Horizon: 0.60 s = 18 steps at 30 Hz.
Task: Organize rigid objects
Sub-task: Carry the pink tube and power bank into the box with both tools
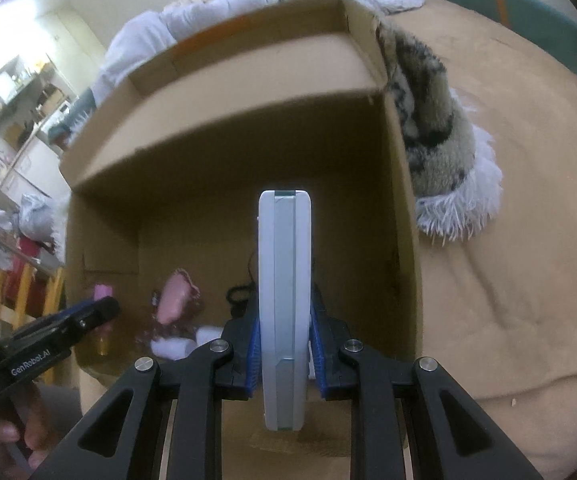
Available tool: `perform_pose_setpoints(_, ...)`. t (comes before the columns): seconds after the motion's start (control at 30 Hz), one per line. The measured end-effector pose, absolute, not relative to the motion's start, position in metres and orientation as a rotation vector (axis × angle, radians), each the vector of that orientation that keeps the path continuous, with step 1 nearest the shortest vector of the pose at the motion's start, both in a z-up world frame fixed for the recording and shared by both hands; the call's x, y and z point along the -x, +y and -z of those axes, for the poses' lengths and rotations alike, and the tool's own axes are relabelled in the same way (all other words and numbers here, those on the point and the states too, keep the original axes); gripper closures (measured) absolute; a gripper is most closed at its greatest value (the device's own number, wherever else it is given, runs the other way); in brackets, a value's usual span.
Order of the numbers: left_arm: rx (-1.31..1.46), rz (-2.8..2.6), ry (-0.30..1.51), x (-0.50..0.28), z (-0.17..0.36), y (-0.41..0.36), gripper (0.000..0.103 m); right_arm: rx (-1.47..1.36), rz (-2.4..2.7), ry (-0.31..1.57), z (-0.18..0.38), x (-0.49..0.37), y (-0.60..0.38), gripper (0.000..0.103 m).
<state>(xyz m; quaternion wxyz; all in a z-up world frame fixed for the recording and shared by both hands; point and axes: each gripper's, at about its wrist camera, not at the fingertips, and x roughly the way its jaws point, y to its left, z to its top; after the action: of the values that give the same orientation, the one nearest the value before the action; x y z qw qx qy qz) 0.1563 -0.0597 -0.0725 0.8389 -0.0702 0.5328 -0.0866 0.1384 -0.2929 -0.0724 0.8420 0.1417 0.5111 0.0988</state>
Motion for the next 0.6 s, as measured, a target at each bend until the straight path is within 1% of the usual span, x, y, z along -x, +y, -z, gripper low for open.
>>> perform_pose_setpoints(0.13, 0.125, 0.188, 1.129, -0.154, 0.074, -0.062, 0.08, -0.235, -0.192, 1.079, 0.072, -0.137, -0.286, 0.08)
perform_pose_setpoints(0.37, 0.072, 0.168, 1.129, -0.157, 0.08, -0.07, 0.08, -0.196, -0.15, 1.134, 0.084, -0.145, -0.283, 0.08)
perform_pose_setpoints(0.5, 0.07, 0.152, 1.157, -0.16, 0.088, -0.068, 0.08, -0.164, -0.144, 1.132, 0.085, -0.145, -0.279, 0.08)
perform_pose_setpoints(0.6, 0.029, 0.157, 1.142, -0.159, 0.089, -0.073, 0.08, -0.166, -0.149, 1.132, 0.085, -0.146, -0.278, 0.08)
